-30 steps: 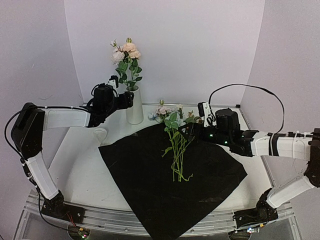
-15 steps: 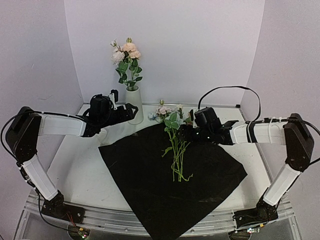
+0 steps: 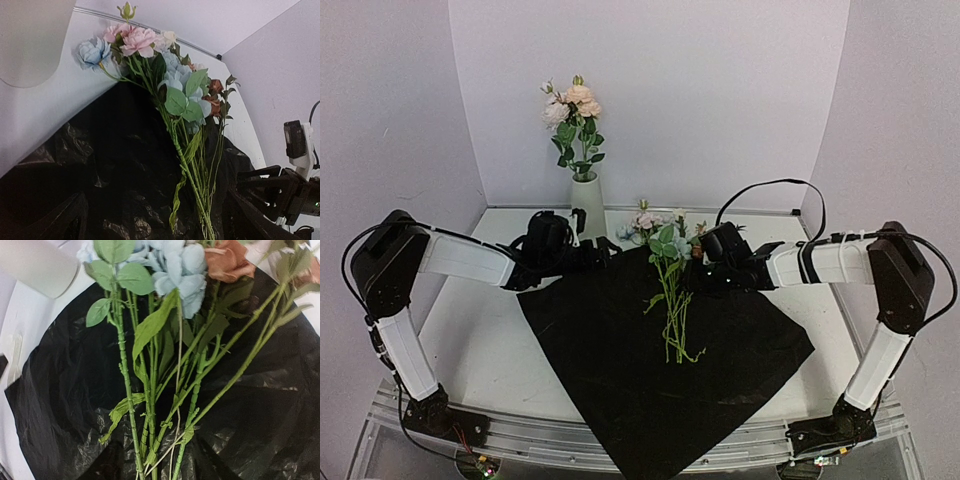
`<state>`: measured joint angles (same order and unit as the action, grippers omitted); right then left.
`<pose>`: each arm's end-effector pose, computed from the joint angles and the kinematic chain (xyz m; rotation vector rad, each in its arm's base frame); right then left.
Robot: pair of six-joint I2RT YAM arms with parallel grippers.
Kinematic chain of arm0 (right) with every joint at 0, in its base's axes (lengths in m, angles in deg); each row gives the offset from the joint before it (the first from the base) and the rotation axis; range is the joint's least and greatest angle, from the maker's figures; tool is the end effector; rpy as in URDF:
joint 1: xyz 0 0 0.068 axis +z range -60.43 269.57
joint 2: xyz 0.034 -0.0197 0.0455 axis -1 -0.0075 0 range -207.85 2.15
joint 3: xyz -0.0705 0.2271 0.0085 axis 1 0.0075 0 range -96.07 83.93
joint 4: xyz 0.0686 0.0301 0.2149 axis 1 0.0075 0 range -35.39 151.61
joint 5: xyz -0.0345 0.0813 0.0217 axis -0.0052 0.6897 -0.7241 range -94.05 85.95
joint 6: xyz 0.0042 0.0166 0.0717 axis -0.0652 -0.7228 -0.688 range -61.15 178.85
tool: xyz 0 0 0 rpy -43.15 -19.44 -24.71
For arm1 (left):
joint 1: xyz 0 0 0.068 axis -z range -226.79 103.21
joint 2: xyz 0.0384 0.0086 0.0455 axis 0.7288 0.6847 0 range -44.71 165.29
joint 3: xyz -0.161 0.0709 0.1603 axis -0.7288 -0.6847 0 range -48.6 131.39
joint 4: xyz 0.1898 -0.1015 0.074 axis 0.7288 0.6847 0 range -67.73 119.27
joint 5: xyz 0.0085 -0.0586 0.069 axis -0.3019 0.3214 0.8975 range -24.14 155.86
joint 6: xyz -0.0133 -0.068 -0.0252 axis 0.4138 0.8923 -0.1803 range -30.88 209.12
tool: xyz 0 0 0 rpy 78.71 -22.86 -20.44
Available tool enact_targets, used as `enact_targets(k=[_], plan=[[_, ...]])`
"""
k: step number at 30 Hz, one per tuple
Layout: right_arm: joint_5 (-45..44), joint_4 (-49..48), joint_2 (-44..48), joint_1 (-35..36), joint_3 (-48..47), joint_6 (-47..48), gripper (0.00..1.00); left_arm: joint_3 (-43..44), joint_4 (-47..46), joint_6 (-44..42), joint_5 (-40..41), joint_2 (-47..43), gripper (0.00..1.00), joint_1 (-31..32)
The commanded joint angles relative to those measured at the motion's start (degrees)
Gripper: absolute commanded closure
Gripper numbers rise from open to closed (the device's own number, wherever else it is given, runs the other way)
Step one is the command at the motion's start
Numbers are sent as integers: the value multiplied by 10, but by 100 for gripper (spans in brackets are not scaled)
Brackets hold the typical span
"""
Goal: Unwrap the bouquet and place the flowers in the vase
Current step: Insert the fake flower into the vase, then pick up the fake flower from the wrapping paper.
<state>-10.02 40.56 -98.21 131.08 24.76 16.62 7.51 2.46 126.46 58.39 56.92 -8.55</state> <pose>0.2871 0.2455 0.1838 0.0815 2.1379 0.7893 0.2908 -0.2394 0.1714 0.1051 2.1510 -0.9396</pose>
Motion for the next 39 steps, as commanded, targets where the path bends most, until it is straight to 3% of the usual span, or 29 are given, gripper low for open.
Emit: enact_targets(k=[1,7,17,22,39], plan=[[-22,27,-13,-4,-17,-27,56,25,-3,-3,-10,18,6,16],[26,27,-45,-5,-39,-1,64,37,0,4,-19,41,7,30],[87,28,-77,-5,-68,58,66,36,1,12,-32,53,8,34],[121,30,-93,-4,-86,75,75,39,2,11,-34,59,9,34],[134,46,-136,-2,-106,79,75,45,5,7,-33,61,9,34]])
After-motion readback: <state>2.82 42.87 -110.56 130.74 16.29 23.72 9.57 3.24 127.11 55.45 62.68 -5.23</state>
